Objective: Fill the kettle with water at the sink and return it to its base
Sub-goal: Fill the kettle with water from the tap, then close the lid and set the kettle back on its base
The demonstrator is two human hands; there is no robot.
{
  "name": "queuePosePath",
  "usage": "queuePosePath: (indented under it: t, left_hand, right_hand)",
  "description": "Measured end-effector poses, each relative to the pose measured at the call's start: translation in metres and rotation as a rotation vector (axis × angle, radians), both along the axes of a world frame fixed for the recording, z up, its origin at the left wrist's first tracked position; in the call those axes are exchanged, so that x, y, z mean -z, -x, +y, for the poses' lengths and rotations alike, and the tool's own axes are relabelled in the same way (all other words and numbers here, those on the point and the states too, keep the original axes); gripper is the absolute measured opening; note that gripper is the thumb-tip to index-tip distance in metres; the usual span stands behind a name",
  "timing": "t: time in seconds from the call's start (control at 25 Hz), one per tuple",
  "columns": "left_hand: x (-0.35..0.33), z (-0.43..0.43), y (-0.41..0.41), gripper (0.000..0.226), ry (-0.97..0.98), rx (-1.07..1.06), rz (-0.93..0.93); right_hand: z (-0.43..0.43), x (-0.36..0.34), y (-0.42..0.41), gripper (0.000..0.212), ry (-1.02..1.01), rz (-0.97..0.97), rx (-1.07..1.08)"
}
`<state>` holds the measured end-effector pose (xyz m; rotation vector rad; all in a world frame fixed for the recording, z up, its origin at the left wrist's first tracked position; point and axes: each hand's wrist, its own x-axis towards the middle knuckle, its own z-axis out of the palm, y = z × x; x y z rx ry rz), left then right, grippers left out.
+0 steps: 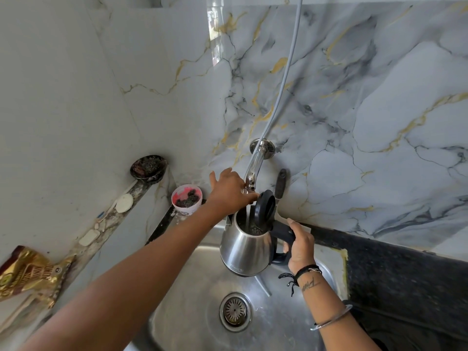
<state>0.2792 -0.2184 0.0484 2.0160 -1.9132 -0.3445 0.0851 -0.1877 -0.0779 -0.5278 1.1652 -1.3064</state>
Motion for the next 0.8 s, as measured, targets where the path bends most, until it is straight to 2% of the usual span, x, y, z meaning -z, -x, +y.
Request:
queuePosePath:
  t: [0.12, 0.24, 0.32, 0.44, 0.52, 0.6, 0.68, 0.72, 0.8]
  left_hand:
    - [-0.002, 0.005, 0.016, 0.051, 0.074, -0.064, -0.203]
    - [-0.001, 0.012, 0.021, 0.050, 0.094, -0.093, -0.235]
    - [0.000, 0.018, 0.019, 0.044, 0.078, -0.096, -0.134]
    - [0.010, 0.034, 0.014, 0.036, 0.084, -0.169, 0.127]
    - [0.020, 0.053, 0.014, 0.038, 0.058, -0.236, 0.258]
    - [0.032, 0.078, 0.019, 0.040, 0.039, -0.209, 0.358]
    - [0.042, 0.095, 0.027, 0.028, 0.062, -0.180, 0.477]
    - [0.043, 0.104, 0.032, 0.028, 0.072, -0.188, 0.537]
    - [0.039, 0.119, 0.047, 0.046, 0.028, -0.251, 0.703]
  right_hand:
    - [0.002, 0.000, 0.005, 0.017, 0.000, 0.003, 0.020]
    - [0.004, -0.002, 0.009, 0.018, 0.006, 0.004, 0.035]
    - [0.006, -0.006, 0.011, 0.018, 0.014, 0.001, 0.029]
    - [0.011, -0.012, 0.017, 0.020, 0.021, -0.007, 0.038]
    - [0.018, -0.016, 0.024, 0.021, 0.031, 0.021, 0.040]
    - [0.028, -0.022, 0.034, 0.020, 0.041, 0.051, 0.036]
    - [0.035, -0.027, 0.043, 0.018, 0.047, 0.080, 0.030]
    - [0.042, -0.032, 0.050, 0.019, 0.054, 0.095, 0.034]
    - [0.052, -0.041, 0.063, 0.019, 0.072, 0.106, 0.046]
